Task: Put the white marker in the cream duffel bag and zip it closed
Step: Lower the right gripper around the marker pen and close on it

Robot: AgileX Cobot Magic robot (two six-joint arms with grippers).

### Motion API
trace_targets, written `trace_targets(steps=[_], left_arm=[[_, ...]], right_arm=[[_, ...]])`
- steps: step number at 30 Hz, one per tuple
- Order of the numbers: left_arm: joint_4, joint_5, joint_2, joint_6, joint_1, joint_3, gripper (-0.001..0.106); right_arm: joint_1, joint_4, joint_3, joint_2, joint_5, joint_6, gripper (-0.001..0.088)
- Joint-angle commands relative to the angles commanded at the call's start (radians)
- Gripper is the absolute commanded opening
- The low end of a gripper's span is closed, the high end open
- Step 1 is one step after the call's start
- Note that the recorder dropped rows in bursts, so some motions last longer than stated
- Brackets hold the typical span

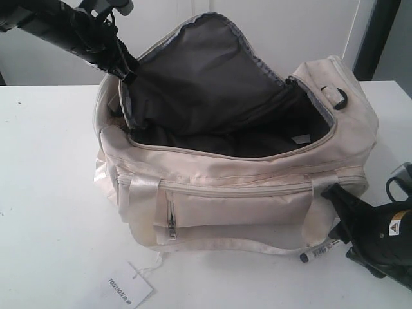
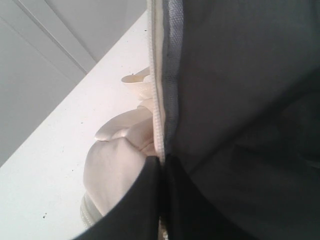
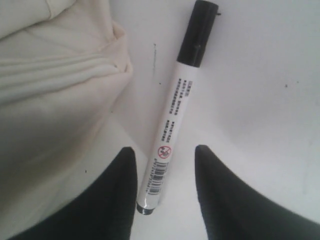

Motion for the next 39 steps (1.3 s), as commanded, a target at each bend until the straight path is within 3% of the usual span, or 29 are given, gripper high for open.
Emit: trace_targets(steps=[12,32,37,39], left_arm=[[0.0,0.0,0.0,0.0,0.0,0.0,0.0],[0.0,0.0,0.0,0.0,0.0,0.0,0.0],[0.0,0.0,0.0,0.0,0.0,0.0,0.0],[0.0,0.0,0.0,0.0,0.0,0.0,0.0]], right_arm=[[0.0,0.0,0.0,0.077,-0.05,0.0,0.0372],[0.0,0.0,-0.002,0.211,-0.107,0.117,0.0368],[0.0,0.0,-0.002,0.237,-0.031,0.148,0.0288],[0.0,0.0,-0.002,0.237,0.009,0.15,0.0202]])
